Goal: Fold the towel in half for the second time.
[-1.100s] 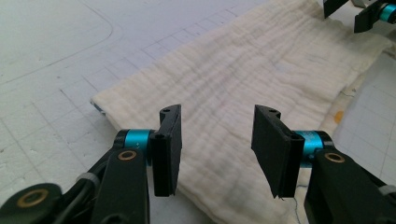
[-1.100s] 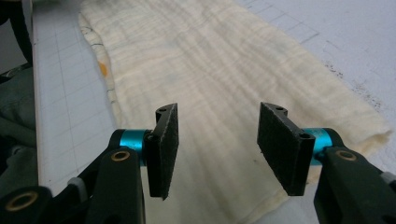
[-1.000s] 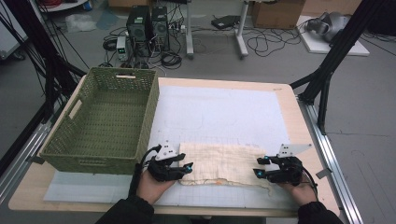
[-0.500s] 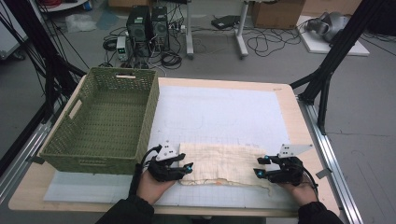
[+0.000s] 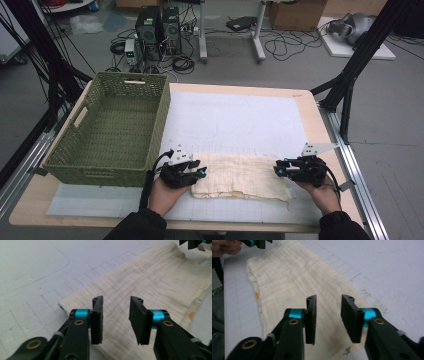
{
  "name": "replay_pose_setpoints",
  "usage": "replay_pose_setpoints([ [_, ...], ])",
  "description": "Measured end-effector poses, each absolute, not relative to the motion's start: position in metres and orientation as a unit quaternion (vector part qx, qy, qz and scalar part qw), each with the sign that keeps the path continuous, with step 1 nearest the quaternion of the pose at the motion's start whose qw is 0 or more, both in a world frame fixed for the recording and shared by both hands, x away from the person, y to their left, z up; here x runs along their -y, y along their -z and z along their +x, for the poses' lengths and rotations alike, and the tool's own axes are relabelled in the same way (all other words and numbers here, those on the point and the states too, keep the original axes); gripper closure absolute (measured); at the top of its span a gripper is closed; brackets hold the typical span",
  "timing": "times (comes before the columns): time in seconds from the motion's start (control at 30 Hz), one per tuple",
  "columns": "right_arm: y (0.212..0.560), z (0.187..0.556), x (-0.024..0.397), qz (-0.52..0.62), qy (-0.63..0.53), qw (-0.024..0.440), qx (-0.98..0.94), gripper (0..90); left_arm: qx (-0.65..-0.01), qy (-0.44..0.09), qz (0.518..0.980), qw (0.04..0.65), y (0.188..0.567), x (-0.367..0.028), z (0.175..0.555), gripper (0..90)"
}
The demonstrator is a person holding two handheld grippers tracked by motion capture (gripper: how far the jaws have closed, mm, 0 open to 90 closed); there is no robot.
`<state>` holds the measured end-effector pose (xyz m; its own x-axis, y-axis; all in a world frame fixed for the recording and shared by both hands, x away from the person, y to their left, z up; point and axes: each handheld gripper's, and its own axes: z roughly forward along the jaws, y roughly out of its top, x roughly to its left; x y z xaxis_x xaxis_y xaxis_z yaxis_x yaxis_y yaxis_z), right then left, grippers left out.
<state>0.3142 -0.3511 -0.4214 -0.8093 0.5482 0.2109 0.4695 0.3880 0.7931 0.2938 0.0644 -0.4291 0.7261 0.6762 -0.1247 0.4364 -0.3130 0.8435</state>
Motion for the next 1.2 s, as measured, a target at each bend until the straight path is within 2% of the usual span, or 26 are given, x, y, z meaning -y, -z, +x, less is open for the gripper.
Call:
replay_pose_setpoints([
  [0.17, 0.428, 0.336, 0.338, 0.313, -0.439, 0.035, -0.842, 77.9, -0.375, -0.146, 0.803, 0.441, 0.432, -0.053, 0.309, 79.1],
  [0.33, 0.444, 0.349, 0.338, 0.335, -0.4, 0.022, -0.853, 79.9, -0.397, -0.154, 0.816, 0.391, 0.441, -0.049, 0.32, 81.7],
  [0.5, 0.444, 0.347, 0.351, 0.346, -0.394, 0.034, -0.851, 79.3, -0.394, -0.162, 0.82, 0.383, 0.443, -0.048, 0.32, 82.0],
  [0.6, 0.444, 0.346, 0.363, 0.353, -0.397, 0.042, -0.846, 77.2, -0.394, -0.155, 0.818, 0.39, 0.441, -0.051, 0.32, 77.9],
  [0.67, 0.437, 0.345, 0.365, 0.345, -0.404, 0.043, -0.846, 67.7, -0.403, -0.156, 0.806, 0.405, 0.439, -0.054, 0.322, 72.7],
  [0.73, 0.434, 0.346, 0.365, 0.345, -0.404, 0.046, -0.846, 64.9, -0.413, -0.159, 0.798, 0.408, 0.435, -0.056, 0.326, 71.7],
  [0.77, 0.429, 0.349, 0.366, 0.353, -0.405, 0.058, -0.841, 57.9, -0.419, -0.161, 0.794, 0.409, 0.434, -0.057, 0.328, 68.4],
  [0.83, 0.427, 0.351, 0.367, 0.358, -0.407, 0.054, -0.839, 56.6, -0.431, -0.161, 0.785, 0.414, 0.433, -0.058, 0.333, 66.3],
  [0.93, 0.43, 0.358, 0.369, 0.364, -0.399, 0.052, -0.84, 52.5, -0.449, -0.153, 0.781, 0.406, 0.435, -0.057, 0.34, 57.6],
  [1.0, 0.437, 0.361, 0.369, 0.372, -0.384, 0.041, -0.844, 51.5, -0.457, -0.14, 0.791, 0.382, 0.443, -0.055, 0.344, 54.1],
  [1.03, 0.437, 0.361, 0.369, 0.372, -0.384, 0.041, -0.844, 51.5, -0.457, -0.14, 0.791, 0.382, 0.443, -0.055, 0.344, 54.7],
  [1.1, 0.441, 0.36, 0.367, 0.359, -0.387, 0.025, -0.849, 61.0, -0.45, -0.151, 0.794, 0.379, 0.442, -0.053, 0.343, 67.9],
  [1.13, 0.441, 0.36, 0.367, 0.359, -0.387, 0.025, -0.849, 61.0, -0.447, -0.141, 0.796, 0.383, 0.443, -0.053, 0.343, 67.9],
  [1.17, 0.442, 0.359, 0.366, 0.353, -0.389, 0.024, -0.851, 67.2, -0.444, -0.147, 0.797, 0.381, 0.443, -0.052, 0.342, 70.5],
  [1.2, 0.443, 0.357, 0.364, 0.346, -0.391, 0.021, -0.853, 78.5, -0.435, -0.139, 0.8, 0.389, 0.443, -0.051, 0.342, 83.6],
])
